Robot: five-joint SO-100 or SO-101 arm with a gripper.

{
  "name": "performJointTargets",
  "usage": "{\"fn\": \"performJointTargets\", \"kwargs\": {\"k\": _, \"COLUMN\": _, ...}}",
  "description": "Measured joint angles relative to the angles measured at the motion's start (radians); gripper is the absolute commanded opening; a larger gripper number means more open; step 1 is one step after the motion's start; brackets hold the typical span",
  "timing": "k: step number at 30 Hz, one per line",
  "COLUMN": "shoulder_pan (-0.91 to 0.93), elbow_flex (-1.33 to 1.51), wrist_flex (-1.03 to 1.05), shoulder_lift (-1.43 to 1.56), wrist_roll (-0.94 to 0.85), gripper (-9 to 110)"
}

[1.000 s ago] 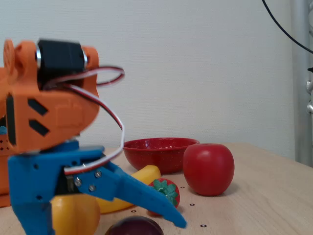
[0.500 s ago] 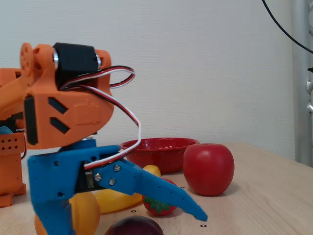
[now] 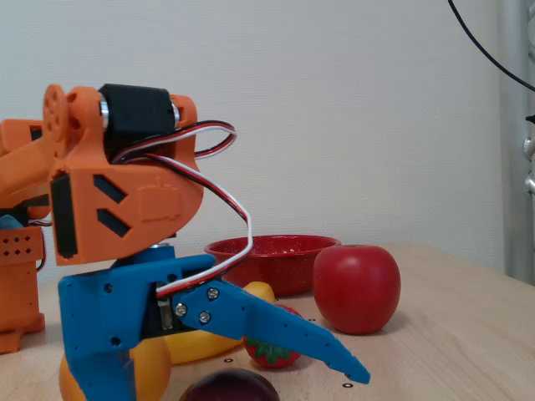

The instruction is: Put plum in the red bowl.

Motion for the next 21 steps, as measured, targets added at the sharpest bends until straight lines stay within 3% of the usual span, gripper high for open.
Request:
{"fn": "performJointTargets", "kwargs": {"k": 13, "shoulder_pan": 0.003, "elbow_flex": -0.002, "wrist_flex": 0.000, "shoulder_lift": 0.000, "wrist_roll": 0.000, "gripper": 58}}
{"fn": "performJointTargets", "kwargs": {"k": 21, "shoulder_pan": 0.003, "elbow_flex": -0.002, "wrist_flex": 0.002, "shoulder_lift": 0.000, "wrist_roll": 0.018, "gripper": 50}}
